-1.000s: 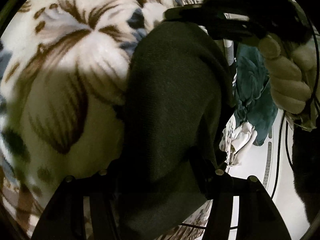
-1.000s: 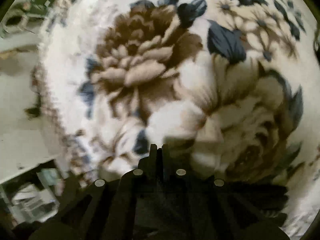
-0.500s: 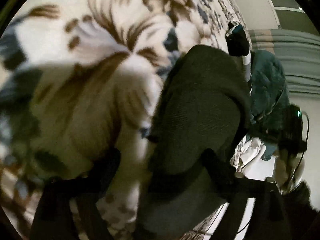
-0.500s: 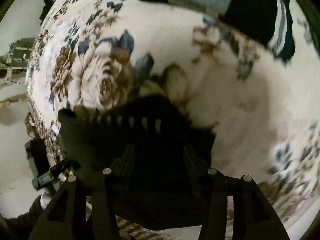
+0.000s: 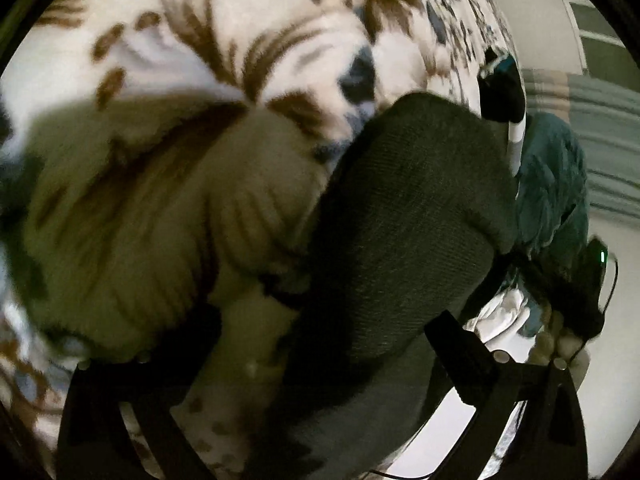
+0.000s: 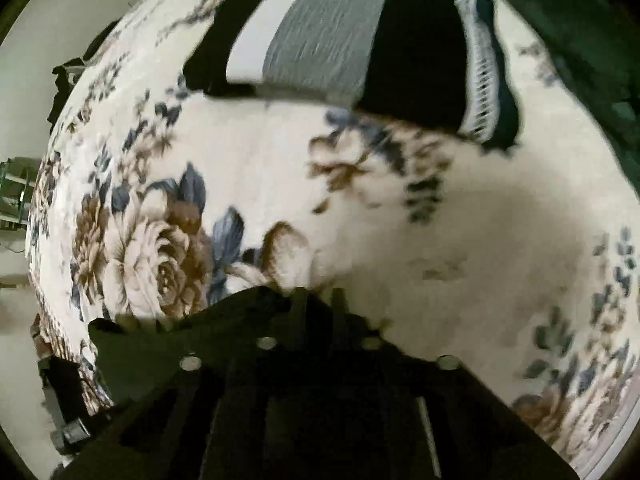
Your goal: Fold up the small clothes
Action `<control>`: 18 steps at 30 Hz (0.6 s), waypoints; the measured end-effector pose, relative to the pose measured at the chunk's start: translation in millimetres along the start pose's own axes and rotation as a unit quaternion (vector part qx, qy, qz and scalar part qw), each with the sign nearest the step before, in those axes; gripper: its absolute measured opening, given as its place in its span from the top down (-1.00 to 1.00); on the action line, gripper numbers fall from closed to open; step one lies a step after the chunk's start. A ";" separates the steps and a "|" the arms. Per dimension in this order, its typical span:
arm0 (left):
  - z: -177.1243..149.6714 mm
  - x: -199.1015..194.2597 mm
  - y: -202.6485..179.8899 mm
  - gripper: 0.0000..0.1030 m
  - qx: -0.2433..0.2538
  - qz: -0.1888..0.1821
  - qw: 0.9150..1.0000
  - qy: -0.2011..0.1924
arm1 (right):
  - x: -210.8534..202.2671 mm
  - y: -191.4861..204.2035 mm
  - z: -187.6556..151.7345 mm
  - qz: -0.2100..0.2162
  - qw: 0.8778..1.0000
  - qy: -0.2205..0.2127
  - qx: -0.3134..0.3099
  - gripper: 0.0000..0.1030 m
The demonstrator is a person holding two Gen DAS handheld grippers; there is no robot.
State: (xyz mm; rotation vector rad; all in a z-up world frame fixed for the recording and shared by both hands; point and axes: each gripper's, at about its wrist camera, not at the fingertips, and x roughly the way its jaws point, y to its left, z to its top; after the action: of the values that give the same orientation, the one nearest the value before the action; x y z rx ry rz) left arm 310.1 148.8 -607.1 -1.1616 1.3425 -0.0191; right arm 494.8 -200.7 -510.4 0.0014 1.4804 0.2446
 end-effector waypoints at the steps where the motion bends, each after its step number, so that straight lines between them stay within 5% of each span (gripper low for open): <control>1: -1.9 -3.3 -4.3 -1.00 0.002 0.004 1.000 -0.006 | -5.9 -6.3 -4.6 0.012 1.000 0.003 0.002 0.42; 3: -8.0 -16.5 -19.1 -0.99 0.040 0.029 0.998 -0.025 | -13.0 -17.0 -12.9 0.055 0.998 0.017 0.023 -0.12; 9: -12.3 -38.0 -69.3 -0.93 0.174 0.132 0.971 -0.093 | 19.4 -36.4 -33.0 0.094 0.993 0.055 0.043 -0.19; 11: -2.0 -32.5 -68.8 -0.69 0.173 0.139 0.971 -0.093 | 39.9 -33.4 -24.9 0.121 0.989 0.066 0.053 -0.19; 13: 21.2 -21.0 -67.0 0.00 0.156 0.128 0.975 -0.093 | 55.8 -27.8 -17.5 0.146 0.985 0.064 0.066 -0.17; 14: 30.4 -15.5 -65.9 0.07 0.147 0.124 0.977 -0.092 | 58.9 -26.2 -13.8 0.153 0.984 0.051 0.075 0.21; 15: 41.1 -8.6 -65.1 0.16 0.135 0.126 0.979 -0.092 | 60.2 -25.2 -10.3 0.146 0.985 0.038 0.085 0.93; 18: 59.2 -5.3 -63.8 0.45 0.100 0.130 0.980 -0.112 | 62.6 -30.6 -3.8 0.146 0.980 0.024 0.130 0.92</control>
State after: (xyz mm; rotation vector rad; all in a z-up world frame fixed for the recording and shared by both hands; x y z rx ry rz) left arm 390.2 158.4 -573.7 -0.7873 1.2505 0.1588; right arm 500.4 -220.9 -576.9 0.4287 1.5498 0.2880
